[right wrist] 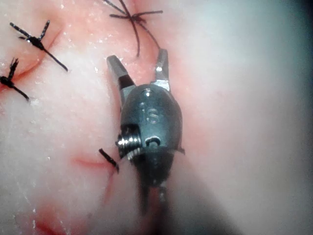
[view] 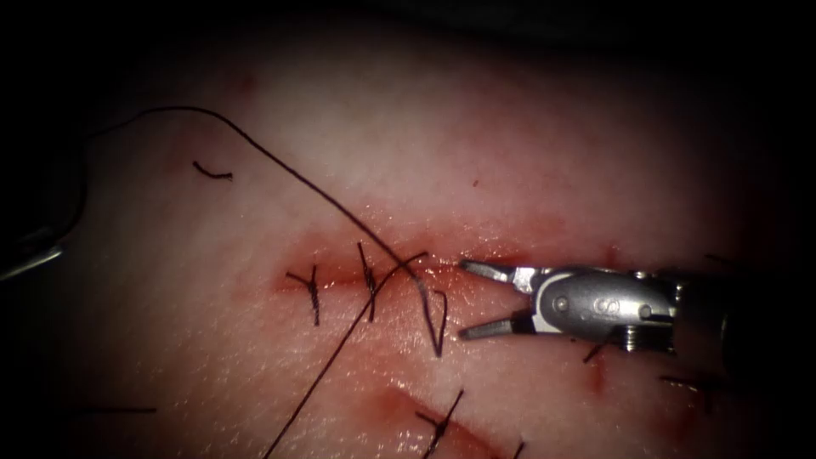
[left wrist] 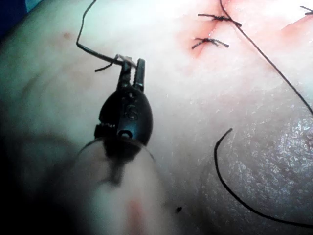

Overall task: Wound Closure
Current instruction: With the right tool, pull the suture through until only a short tail is left.

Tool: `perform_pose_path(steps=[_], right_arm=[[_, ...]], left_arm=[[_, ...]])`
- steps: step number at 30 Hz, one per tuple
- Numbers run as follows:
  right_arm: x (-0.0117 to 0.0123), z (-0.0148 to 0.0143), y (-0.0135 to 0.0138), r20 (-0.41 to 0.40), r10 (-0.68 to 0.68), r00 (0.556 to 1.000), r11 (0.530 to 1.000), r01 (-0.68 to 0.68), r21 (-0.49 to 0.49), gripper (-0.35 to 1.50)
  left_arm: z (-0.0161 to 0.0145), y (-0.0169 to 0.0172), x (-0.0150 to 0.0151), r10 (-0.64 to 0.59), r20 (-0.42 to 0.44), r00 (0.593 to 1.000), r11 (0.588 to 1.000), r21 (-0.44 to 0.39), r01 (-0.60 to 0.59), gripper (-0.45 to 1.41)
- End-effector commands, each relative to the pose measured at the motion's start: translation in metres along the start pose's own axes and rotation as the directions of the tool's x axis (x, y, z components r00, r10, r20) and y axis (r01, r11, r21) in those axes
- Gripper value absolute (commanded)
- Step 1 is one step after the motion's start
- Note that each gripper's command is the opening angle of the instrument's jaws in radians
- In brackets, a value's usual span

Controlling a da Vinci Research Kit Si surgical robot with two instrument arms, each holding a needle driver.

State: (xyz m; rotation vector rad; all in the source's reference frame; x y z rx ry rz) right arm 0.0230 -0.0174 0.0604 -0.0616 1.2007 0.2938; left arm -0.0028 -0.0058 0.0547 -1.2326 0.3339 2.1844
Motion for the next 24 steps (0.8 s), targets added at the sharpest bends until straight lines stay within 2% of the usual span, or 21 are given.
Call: perform_pose_path(steps=[1, 7, 8, 9, 10, 11, 12, 17, 20, 24], right_arm=[[-0.0002, 0.0015, 0.0001, -0.004, 0.000, 1.000, 1.000, 0.000, 0.002, 1.25], [0.0002, 0.0028, -0.0003, -0.006, 0.017, 1.000, 1.000, -0.017, 0.005, 1.08], [0.0002, 0.0028, -0.0004, -0.006, 0.017, 1.000, 1.000, -0.017, 0.005, 0.98], [0.0002, 0.0028, -0.0005, -0.006, 0.016, 1.000, 1.000, -0.016, 0.005, 0.78], [0.0001, 0.0026, -0.0007, 0.009, 0.054, 0.999, 0.998, -0.054, 0.020, -0.26], [0.0001, 0.0026, -0.0007, 0.009, 0.054, 0.999, 0.998, -0.054, 0.020, -0.26], [-0.0001, 0.0022, -0.0009, 0.058, 0.051, 0.997, 0.999, -0.051, -0.012, -0.35], [-0.0002, 0.0009, -0.0017, 0.063, 0.069, 0.996, 0.998, -0.068, -0.011, -0.35], [0.0004, -0.0008, -0.0034, 0.071, 0.060, 0.996, 0.998, -0.060, 0.004, -0.35], [0.0023, -0.0041, -0.0069, 0.091, 0.043, 0.995, 0.998, -0.047, 0.041, -0.35]], left_arm=[[0.0008, 0.0000, -0.0003, 0.001, -0.003, 1.000, 1.000, 0.000, -0.001, -0.45], [0.0010, 0.0002, -0.0002, 0.001, -0.006, 1.000, 1.000, -0.001, -0.001, -0.45], [0.0010, 0.0003, -0.0002, 0.001, -0.008, 1.000, 1.000, -0.003, -0.001, -0.45], [0.0010, 0.0003, -0.0002, 0.001, -0.008, 1.000, 1.000, -0.002, -0.001, -0.45], [0.0010, 0.0003, -0.0002, 0.001, -0.010, 1.000, 1.000, -0.004, -0.001, -0.45], [0.0010, 0.0003, -0.0002, 0.001, -0.010, 1.000, 1.000, -0.004, -0.001, -0.45], [0.0010, 0.0003, -0.0002, -0.001, -0.014, 1.000, 1.000, -0.005, 0.001, -0.45], [0.0013, 0.0003, -0.0004, 0.000, -0.017, 1.000, 1.000, -0.006, 0.000, -0.45], [0.0016, 0.0003, -0.0006, 0.005, -0.016, 1.000, 1.000, -0.014, -0.005, -0.45], [0.0020, 0.0005, -0.0008, 0.009, -0.016, 1.000, 1.000, -0.022, -0.010, -0.45]])
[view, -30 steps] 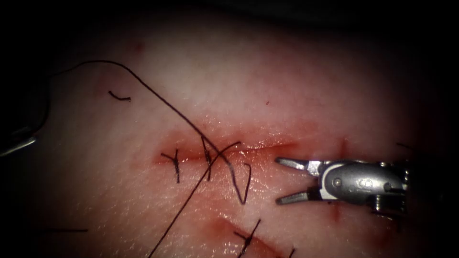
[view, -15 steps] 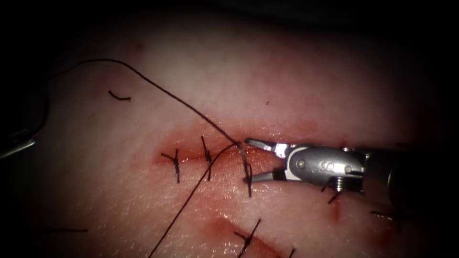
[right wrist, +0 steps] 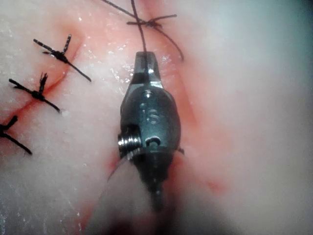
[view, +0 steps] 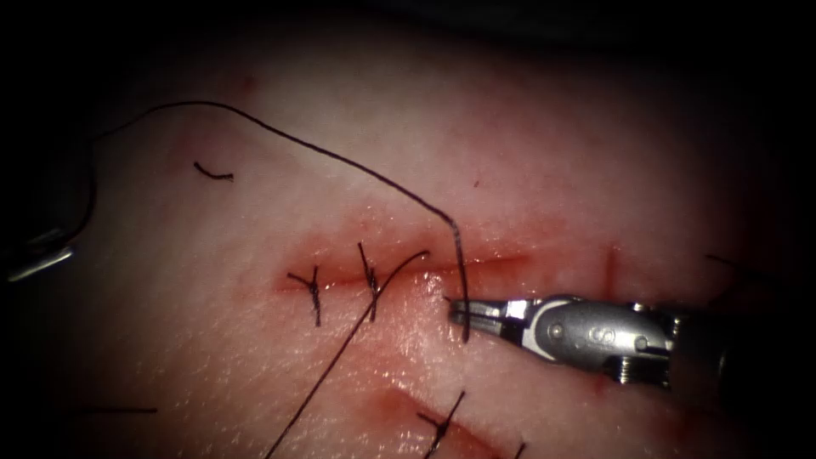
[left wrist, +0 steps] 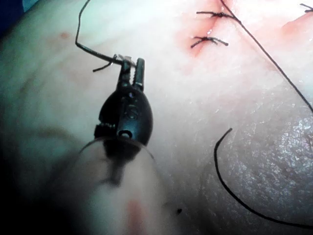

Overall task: Wound Closure
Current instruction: With the right tool, pull the suture through until only a short tail is left.

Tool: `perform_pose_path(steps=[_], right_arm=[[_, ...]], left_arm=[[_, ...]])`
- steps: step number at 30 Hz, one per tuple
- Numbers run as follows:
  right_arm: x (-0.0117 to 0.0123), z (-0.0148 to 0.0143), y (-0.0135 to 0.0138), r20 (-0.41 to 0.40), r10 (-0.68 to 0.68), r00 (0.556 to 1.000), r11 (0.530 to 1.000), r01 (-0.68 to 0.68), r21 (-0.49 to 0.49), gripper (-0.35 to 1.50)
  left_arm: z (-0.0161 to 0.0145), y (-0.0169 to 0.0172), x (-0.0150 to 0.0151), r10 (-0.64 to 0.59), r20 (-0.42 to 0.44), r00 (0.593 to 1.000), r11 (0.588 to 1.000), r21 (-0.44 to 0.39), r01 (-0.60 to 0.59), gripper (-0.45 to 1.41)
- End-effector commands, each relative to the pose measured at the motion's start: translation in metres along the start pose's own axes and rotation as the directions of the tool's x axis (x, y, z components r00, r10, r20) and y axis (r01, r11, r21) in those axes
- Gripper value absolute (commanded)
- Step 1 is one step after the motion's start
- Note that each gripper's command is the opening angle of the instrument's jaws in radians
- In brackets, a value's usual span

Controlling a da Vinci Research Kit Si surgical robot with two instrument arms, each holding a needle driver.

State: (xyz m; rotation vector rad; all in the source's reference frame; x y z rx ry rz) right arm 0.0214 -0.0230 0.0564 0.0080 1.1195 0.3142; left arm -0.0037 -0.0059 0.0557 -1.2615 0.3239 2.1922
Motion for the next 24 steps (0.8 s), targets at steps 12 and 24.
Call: perform_pose_path(steps=[12, 24], right_arm=[[0.0084, -0.0087, -0.0146, 0.021, -0.057, 0.998, 0.980, 0.052, 0.192, -0.35], [0.0142, -0.0106, -0.0182, -0.038, 0.032, 0.999, 0.935, -0.016, 0.354, 0.66]], left_arm=[[0.0014, 0.0005, -0.0001, 0.007, -0.004, 1.000, 1.000, -0.018, -0.007, -0.45], [0.0012, 0.0004, -0.0003, 0.014, -0.006, 1.000, 0.999, -0.036, -0.014, -0.45]])
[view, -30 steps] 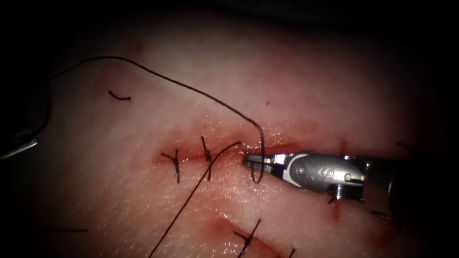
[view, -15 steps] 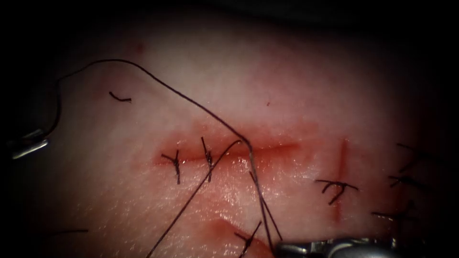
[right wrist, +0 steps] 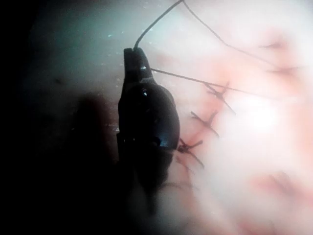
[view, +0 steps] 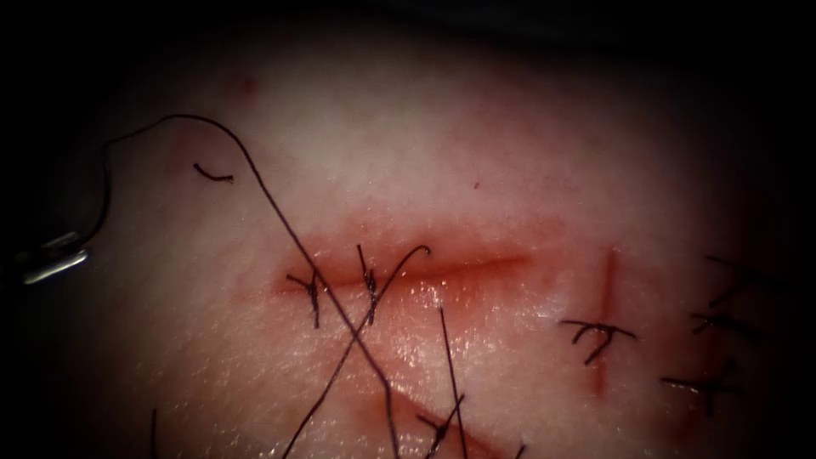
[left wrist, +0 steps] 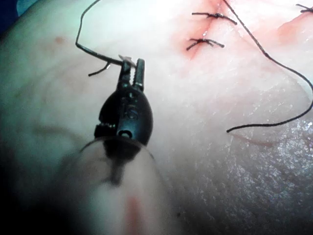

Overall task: Wound Closure
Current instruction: With the right tool, pull the suture through until only a short tail is left.

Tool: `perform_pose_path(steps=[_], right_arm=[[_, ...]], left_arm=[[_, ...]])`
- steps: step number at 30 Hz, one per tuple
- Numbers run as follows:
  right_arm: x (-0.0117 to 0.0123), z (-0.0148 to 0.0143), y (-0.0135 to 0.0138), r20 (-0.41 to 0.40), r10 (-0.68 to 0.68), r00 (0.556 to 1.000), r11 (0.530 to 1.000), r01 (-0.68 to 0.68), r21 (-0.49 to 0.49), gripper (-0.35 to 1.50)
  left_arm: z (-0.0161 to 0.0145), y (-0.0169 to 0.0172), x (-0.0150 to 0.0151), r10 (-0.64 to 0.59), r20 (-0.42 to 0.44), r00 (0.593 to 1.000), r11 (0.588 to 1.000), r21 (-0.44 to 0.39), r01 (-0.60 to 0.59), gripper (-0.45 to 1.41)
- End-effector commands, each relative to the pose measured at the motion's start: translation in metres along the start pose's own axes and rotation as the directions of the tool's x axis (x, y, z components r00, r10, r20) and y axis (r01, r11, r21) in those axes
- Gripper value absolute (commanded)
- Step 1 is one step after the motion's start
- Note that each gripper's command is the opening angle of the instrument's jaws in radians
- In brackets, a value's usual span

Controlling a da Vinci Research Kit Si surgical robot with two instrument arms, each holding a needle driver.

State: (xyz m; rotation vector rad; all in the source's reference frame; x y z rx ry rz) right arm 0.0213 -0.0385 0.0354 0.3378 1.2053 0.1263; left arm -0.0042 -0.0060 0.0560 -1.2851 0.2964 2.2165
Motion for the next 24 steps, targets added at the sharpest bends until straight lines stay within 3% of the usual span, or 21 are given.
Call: perform_pose_path(steps=[1, 3, 5, 7, 10, 12, 13, 15, 24], right_arm=[[-0.0007, 0.0009, 0.0011, -0.007, 0.006, 1.000, 1.000, -0.006, -0.005, 0.86], [-0.0016, 0.0006, 0.0030, -0.015, -0.054, 0.998, 0.999, 0.054, -0.007, 1.18], [-0.0024, 0.0001, 0.0050, -0.037, -0.098, 0.995, 0.995, 0.097, -0.024, 1.31], [-0.0039, -0.0007, 0.0086, -0.062, -0.161, 0.985, 0.984, 0.155, -0.084, 1.46], [-0.0054, -0.0015, 0.0120, -0.074, -0.182, 0.980, 0.978, 0.173, -0.118, 1.48], [-0.0069, -0.0016, 0.0151, -0.059, -0.166, 0.984, 0.978, 0.157, -0.140, 1.40], [-0.0082, -0.0009, 0.0171, -0.041, -0.177, 0.983, 0.972, 0.169, -0.162, 1.26], [-0.0102, 0.0010, 0.0195, -0.035, -0.173, 0.984, 0.965, 0.162, -0.206, 1.26], [-0.0160, 0.0076, 0.0245, 0.009, -0.195, 0.981, 0.943, 0.190, -0.272, 1.31]], left_arm=[[0.0007, -0.0001, -0.0002, 0.001, -0.005, 1.000, 1.000, -0.003, -0.001, -0.45], [0.0007, -0.0002, -0.0003, 0.001, -0.008, 1.000, 1.000, -0.006, -0.001, -0.45], [0.0006, -0.0003, -0.0004, 0.001, -0.008, 1.000, 1.000, -0.007, -0.001, -0.45], [0.0006, -0.0004, -0.0005, 0.003, -0.007, 1.000, 1.000, -0.011, -0.003, -0.45], [0.0006, -0.0005, -0.0006, 0.004, -0.008, 1.000, 1.000, -0.012, -0.004, -0.45], [0.0006, -0.0005, -0.0007, 0.005, -0.008, 1.000, 1.000, -0.015, -0.005, -0.45], [0.0007, -0.0004, -0.0007, 0.006, -0.008, 1.000, 1.000, -0.018, -0.007, -0.45], [0.0008, -0.0003, -0.0006, 0.009, -0.006, 1.000, 1.000, -0.022, -0.009, -0.45], [0.0009, -0.0001, -0.0007, 0.016, 0.000, 1.000, 0.999, -0.033, -0.016, -0.45]])
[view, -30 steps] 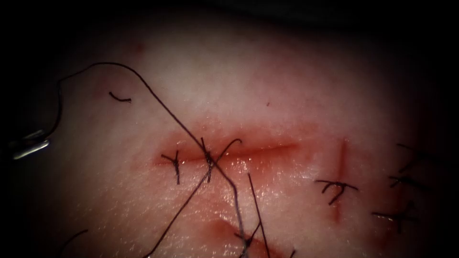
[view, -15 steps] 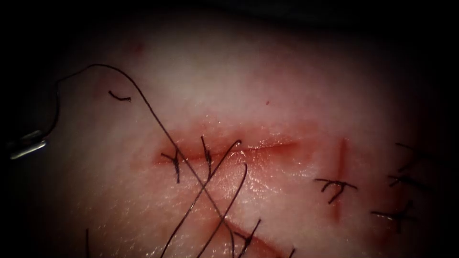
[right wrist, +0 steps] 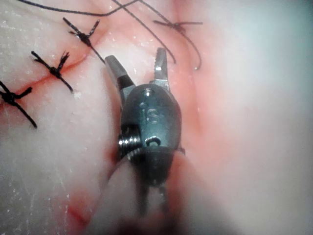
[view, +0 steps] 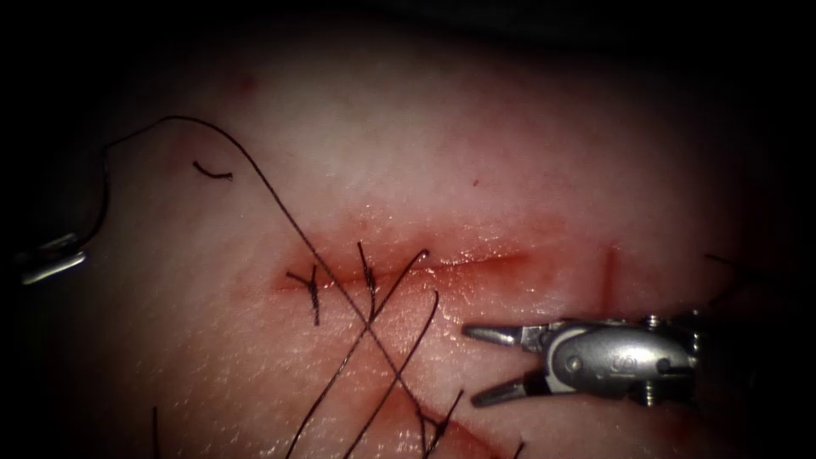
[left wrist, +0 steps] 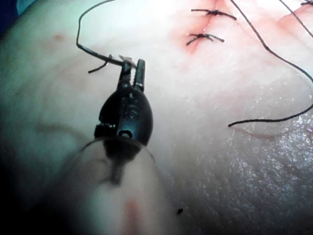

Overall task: Wound Closure
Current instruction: With the right tool, pull the suture through until only a short tail is left.

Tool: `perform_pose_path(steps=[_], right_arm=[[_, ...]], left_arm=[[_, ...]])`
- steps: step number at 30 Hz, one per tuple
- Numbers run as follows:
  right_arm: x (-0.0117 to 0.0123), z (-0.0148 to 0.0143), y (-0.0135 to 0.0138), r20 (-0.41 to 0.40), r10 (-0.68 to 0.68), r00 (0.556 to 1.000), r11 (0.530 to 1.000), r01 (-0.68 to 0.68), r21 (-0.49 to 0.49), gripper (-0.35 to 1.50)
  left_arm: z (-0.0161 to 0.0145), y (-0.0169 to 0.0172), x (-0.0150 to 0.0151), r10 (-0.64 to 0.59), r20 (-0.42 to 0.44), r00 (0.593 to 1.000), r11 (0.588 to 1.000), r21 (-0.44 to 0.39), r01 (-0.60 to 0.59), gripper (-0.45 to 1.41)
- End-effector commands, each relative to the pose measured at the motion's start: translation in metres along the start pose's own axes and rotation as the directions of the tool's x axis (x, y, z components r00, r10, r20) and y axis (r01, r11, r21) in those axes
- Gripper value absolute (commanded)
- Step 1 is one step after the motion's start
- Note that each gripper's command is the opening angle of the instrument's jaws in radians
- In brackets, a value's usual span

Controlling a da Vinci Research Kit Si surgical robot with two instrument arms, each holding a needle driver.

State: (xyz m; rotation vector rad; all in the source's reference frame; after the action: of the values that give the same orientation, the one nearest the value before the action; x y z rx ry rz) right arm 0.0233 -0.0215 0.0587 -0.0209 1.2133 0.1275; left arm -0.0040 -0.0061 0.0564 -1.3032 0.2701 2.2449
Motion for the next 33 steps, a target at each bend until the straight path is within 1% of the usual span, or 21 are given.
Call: perform_pose_path(steps=[1, 6, 7, 15, 17, 18, 19, 20, 24, 25, 28, 31, 33], right_arm=[[-0.0012, 0.0023, 0.0004, 0.001, -0.006, 1.000, 1.000, 0.006, -0.005, 1.31], [-0.0023, 0.0035, 0.0014, 0.009, -0.006, 1.000, 1.000, 0.006, -0.017, 1.30], [-0.0024, 0.0037, 0.0017, 0.010, -0.005, 1.000, 1.000, 0.005, -0.019, 1.26], [-0.0024, 0.0044, 0.0019, 0.018, -0.003, 1.000, 1.000, 0.003, -0.026, 1.16], [-0.0024, 0.0045, 0.0019, 0.035, -0.003, 0.999, 1.000, 0.004, -0.027, 0.93], [-0.0025, 0.0045, 0.0019, 0.069, -0.002, 0.998, 1.000, 0.004, -0.030, 0.25], [-0.0026, 0.0045, 0.0019, 0.078, -0.003, 0.997, 1.000, 0.004, -0.022, -0.25], [-0.0026, 0.0045, 0.0020, 0.092, -0.002, 0.996, 1.000, 0.003, -0.012, -0.35], [-0.0028, 0.0044, 0.0021, 0.131, 0.000, 0.991, 0.999, 0.005, -0.041, -0.35], [-0.0027, 0.0041, 0.0018, 0.127, 0.046, 0.991, 0.998, -0.040, -0.048, -0.35], [-0.0024, 0.0035, 0.0009, 0.163, 0.039, 0.986, 0.999, -0.034, -0.035, -0.35], [-0.0008, 0.0014, -0.0015, 0.164, 0.028, 0.986, 1.000, -0.027, -0.009, -0.35], [0.0010, -0.0010, -0.0043, 0.163, 0.026, 0.986, 0.999, -0.029, 0.016, -0.35]], left_arm=[[0.0008, -0.0001, -0.0002, 0.000, -0.004, 1.000, 1.000, 0.000, 0.000, -0.45], [0.0008, 0.0000, -0.0002, 0.002, -0.002, 1.000, 1.000, -0.002, -0.002, -0.45], [0.0008, 0.0000, -0.0002, 0.002, -0.002, 1.000, 1.000, -0.002, -0.002, -0.45], [0.0009, 0.0001, -0.0002, 0.002, -0.001, 1.000, 1.000, 0.000, -0.002, -0.45], [0.0009, 0.0001, -0.0002, 0.003, 0.001, 1.000, 1.000, -0.002, -0.003, -0.45], [0.0009, 0.0001, -0.0002, 0.003, -0.001, 1.000, 1.000, -0.004, -0.003, -0.45], [0.0009, 0.0001, -0.0002, 0.003, -0.001, 1.000, 1.000, -0.004, -0.003, -0.45], [0.0009, 0.0001, -0.0002, 0.003, -0.001, 1.000, 1.000, -0.004, -0.003, -0.45], [0.0010, 0.0001, -0.0002, 0.004, 0.001, 1.000, 1.000, -0.005, -0.004, -0.45], [0.0011, 0.0002, -0.0001, 0.004, -0.001, 1.000, 1.000, -0.006, -0.004, -0.45], [0.0012, 0.0003, -0.0001, 0.005, -0.002, 1.000, 1.000, -0.010, -0.005, -0.45], [0.0012, 0.0003, -0.0001, 0.006, -0.001, 1.000, 1.000, -0.012, -0.006, -0.45], [0.0012, 0.0003, -0.0002, 0.008, 0.001, 1.000, 1.000, -0.014, -0.008, -0.45]])
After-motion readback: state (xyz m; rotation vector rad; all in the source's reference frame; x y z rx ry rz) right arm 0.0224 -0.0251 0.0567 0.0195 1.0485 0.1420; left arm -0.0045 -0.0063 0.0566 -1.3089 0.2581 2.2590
